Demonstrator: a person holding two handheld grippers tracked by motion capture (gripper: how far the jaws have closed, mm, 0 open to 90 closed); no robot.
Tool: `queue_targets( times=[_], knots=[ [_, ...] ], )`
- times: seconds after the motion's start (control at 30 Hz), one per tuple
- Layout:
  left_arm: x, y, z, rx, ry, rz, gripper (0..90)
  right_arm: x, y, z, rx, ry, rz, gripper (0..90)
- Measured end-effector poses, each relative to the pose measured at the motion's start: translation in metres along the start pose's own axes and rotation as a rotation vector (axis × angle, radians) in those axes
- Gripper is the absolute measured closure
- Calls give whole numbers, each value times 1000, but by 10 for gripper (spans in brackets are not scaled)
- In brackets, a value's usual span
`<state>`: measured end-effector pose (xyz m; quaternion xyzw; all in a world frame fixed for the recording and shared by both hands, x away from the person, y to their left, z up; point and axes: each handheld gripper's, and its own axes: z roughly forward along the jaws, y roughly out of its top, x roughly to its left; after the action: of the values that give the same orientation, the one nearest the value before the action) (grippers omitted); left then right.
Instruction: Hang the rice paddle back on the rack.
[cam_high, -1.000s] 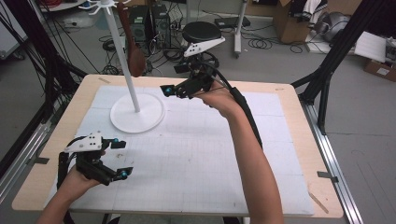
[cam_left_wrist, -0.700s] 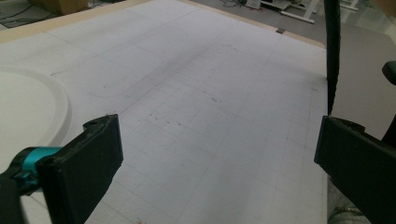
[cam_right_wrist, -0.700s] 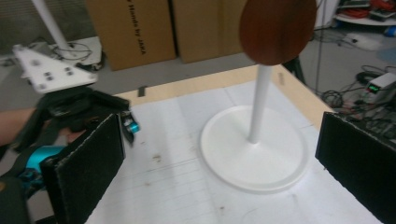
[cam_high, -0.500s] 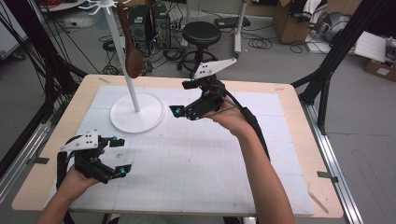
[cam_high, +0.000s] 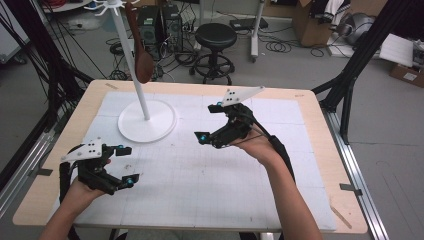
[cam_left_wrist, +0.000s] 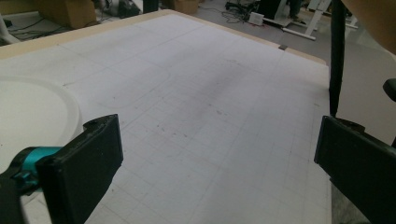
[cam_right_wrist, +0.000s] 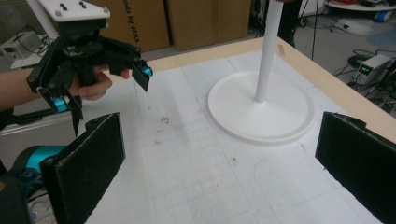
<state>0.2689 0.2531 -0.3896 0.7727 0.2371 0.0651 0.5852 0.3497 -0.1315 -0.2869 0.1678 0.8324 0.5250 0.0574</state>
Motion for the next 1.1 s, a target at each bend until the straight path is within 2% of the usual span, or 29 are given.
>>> queue_targets(
  times=[0.17, 0.3, 0.43, 0.63, 1.1],
  knots=[
    [0, 0, 1, -10, 0, -1, 17, -1, -15, -1, -1, -1, 20, 5],
    [1, 0, 0, -15, -10, 0, 17, 1, -25, -1, 2, -4, 17, 5],
    [2, 1, 0, -22, -4, -1, 17, 3, -35, -2, 12, -6, 42, 5],
    [3, 1, 1, -34, -9, -12, 17, 6, -48, -6, -2, -10, 42, 5],
    [6, 0, 3, -41, -8, -2, 17, 16, -78, -12, -5, -33, 44, 5]
  ],
)
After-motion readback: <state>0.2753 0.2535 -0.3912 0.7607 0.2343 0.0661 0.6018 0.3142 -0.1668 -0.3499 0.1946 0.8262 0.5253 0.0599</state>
